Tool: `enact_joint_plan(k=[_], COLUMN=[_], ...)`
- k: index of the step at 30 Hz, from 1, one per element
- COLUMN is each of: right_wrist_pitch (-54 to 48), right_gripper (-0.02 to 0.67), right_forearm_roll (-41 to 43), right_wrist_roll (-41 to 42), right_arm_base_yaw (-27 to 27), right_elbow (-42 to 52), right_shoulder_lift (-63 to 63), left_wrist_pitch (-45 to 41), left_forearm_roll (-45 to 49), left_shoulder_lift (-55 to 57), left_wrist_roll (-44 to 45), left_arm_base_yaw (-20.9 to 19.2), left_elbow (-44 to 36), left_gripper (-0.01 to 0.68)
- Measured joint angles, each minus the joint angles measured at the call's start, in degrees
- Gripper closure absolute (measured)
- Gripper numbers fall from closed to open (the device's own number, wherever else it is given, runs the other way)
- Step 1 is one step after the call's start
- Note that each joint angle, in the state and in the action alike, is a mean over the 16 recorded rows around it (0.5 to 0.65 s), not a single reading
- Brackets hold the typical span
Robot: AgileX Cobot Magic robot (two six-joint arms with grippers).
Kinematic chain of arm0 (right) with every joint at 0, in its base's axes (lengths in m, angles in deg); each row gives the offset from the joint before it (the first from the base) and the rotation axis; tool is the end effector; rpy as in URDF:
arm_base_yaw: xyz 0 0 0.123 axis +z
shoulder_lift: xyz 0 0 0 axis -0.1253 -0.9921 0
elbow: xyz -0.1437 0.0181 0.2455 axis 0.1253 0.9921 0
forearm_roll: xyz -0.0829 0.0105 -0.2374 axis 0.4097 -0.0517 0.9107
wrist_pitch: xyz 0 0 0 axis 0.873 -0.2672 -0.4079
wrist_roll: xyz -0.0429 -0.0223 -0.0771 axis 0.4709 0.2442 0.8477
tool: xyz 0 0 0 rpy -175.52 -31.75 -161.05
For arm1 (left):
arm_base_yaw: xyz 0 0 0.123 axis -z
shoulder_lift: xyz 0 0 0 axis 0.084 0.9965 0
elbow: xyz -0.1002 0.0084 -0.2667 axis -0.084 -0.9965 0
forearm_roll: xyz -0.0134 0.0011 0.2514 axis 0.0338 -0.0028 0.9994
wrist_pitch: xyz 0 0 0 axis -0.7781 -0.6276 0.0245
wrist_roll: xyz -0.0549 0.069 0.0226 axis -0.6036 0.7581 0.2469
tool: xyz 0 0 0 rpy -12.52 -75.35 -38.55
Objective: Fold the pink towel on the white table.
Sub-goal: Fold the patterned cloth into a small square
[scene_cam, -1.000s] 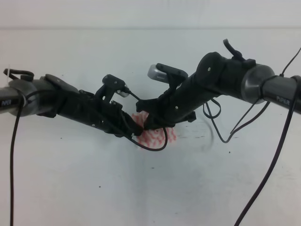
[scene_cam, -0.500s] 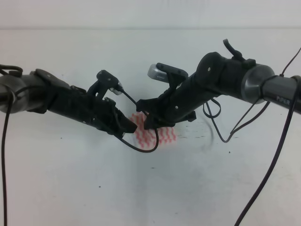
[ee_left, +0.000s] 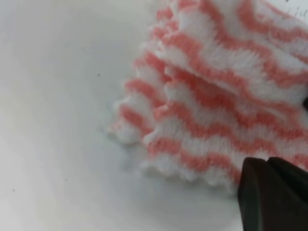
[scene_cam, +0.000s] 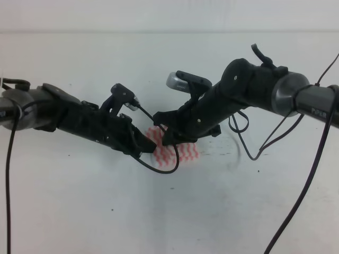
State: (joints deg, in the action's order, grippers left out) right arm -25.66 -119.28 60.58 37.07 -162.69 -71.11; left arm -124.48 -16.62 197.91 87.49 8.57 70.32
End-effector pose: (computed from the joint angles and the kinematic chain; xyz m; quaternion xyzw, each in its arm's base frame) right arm 0.3855 0.2661 0.1916 -0.0837 0.9395 0.3070 0.1271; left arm 0.3880 -0.1539 0.1404 0.4516 0.8004 -0.2965 0.2599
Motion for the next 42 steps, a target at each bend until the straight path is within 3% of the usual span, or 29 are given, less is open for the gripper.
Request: enact_joint_plan(k=[13,29,35,42], right_wrist_pitch=[-0.7,-1.9,-4.1,-7.2], right_gripper=[0.629,0.443,0.465,0.557], right_forearm_roll=[-2.1,-3.5,-1.8,1.7], right_wrist_roll=[0.0,0.0,-0.1,-0.3], right_arm_base_yaw=[0.1,0.0,-0.1,-0.2], right_elbow=[0.0,-0.6,-2.4,-4.5], right_shoulder_lift=[-0.1,0.0,0.0,0.1], left_wrist_pitch=[0.0,0.0,0.2,0.9], left_forearm_roll=[-0.2,-0.5,-0.7,-0.5], left_shoulder_lift=[0.2,0.1,-0.2,-0.9], left_wrist_roll=[0.2,0.6,0.9,1.1], left_arm_base_yaw=[0.0,0.0,0.0,0.0], left_elbow=[0.0,0.0,0.0,0.5], left_gripper=[0.674,0.673,0.674,0.674])
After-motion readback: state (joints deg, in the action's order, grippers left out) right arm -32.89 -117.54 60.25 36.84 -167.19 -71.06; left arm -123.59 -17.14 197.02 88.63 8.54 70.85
